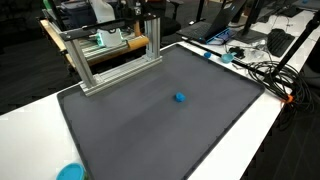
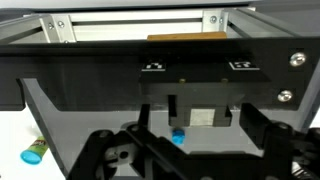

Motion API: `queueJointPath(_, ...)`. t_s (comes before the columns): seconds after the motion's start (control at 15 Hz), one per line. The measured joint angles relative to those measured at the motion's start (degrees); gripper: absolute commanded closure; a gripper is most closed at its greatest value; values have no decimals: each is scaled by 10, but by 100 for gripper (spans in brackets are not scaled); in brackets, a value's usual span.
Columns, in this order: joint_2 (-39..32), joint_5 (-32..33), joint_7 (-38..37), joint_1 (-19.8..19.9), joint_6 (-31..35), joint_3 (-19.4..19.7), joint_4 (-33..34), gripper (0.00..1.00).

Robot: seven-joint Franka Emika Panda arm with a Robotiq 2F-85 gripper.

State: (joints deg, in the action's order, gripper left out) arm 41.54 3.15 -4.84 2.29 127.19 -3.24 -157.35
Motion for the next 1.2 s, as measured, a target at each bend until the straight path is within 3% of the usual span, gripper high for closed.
queueJointPath(0.4,0,0,0,-1,0,-2,0,2)
queueJointPath(0.6,0,0,0,-2,0,-2,0,20)
queueJointPath(0.67,0,0,0,-2,0,-2,0,35)
queueJointPath(0.8,-1,0,0,-2,-2,-2,0,45)
queueJointPath(0.93,-1,0,-3,-1,-9,-2,0,48)
queueJointPath(1.2,0,-3,-11,-2,-14,-2,1,24)
